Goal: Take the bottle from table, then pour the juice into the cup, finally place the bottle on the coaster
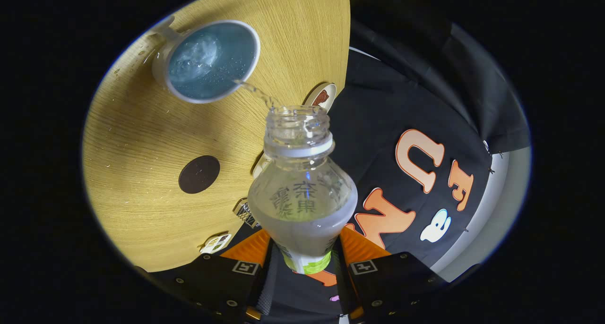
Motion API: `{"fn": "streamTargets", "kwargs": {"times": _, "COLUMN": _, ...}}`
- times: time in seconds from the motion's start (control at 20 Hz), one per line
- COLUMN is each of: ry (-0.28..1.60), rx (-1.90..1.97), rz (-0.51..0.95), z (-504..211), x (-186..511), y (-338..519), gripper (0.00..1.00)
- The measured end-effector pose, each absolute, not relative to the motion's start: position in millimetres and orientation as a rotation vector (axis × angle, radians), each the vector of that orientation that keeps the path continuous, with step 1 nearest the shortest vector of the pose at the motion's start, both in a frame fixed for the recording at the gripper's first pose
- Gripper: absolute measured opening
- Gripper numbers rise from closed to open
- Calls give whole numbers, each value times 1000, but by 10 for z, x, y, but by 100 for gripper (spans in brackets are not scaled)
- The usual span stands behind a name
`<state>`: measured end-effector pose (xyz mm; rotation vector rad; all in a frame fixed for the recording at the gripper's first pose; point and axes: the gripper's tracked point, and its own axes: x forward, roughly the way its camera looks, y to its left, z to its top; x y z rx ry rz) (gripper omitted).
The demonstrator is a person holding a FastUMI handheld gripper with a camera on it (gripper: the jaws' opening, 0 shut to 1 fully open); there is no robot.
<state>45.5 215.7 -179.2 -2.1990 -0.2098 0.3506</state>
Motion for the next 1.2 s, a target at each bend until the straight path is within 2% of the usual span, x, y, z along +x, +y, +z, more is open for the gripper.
{"fn": "streamTargets", "kwargs": {"times": 1.2, "ry": -242, "rx": -2231, "rz": 354, "z": -1723, "x": 357, "y": 2224, "gripper": 55}}
